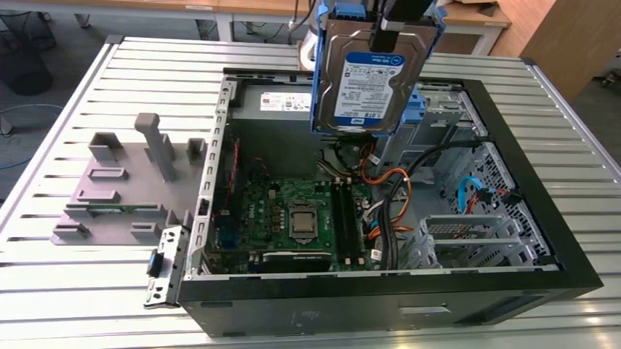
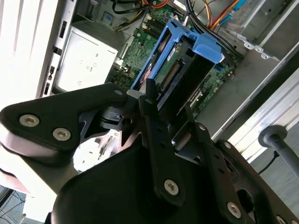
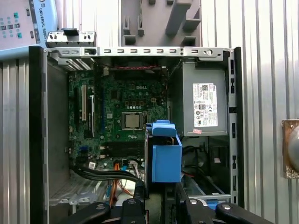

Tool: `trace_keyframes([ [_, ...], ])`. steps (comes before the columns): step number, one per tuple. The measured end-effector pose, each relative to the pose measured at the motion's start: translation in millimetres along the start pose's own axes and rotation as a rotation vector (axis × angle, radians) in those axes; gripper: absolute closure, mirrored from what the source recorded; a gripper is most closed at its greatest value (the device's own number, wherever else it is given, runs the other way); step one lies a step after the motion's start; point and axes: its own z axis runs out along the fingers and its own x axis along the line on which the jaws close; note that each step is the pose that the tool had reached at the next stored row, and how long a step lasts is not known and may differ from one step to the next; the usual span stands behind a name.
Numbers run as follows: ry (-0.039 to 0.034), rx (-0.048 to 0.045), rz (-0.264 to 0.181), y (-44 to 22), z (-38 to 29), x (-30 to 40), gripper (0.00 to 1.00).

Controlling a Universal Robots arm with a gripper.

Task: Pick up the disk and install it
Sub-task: 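Pick up the disk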

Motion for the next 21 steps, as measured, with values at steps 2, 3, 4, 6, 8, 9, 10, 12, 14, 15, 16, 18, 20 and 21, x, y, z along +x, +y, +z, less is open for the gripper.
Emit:
trace_keyframes([
  [2,0.0,0.0,0.0,-0.2,-0.1,5.7,0.65],
  [3,0.0002,-0.0001,0.0,-0.3,-0.3,8.9,0.65],
  [4,0.0,-0.0001,0.0,-0.4,-0.3,12.0,0.65],
  [6,0.0,-0.0001,0.0,-0.7,-0.4,18.6,0.65],
  [8,0.0001,-0.0002,0.0,-0.9,-0.6,24.9,0.65],
  [9,0.0,-0.0002,0.0,-1.0,-0.6,28.1,0.65],
  [10,0.0,-0.0003,0.0,-1.1,-0.7,31.5,0.65],
  [12,0.0001,-0.0004,0.0,-1.4,-0.9,37.6,0.65],
  [14,0.0,-0.0004,0.0,-1.6,-0.9,43.7,0.65],
  [15,0.0002,-0.0005,0.0,-1.7,-1.0,46.8,0.65],
  [16,0.0001,-0.0005,0.0,-1.8,-1.0,50.1,0.65],
  [18,0.0,-0.0007,0.0,-2.1,-1.0,56.7,0.65],
  [20,0.0001,-0.0008,0.0,-2.3,-1.2,63.0,0.65],
  [21,0.0,-0.0009,0.0,-2.4,-1.1,65.9,0.65],
])
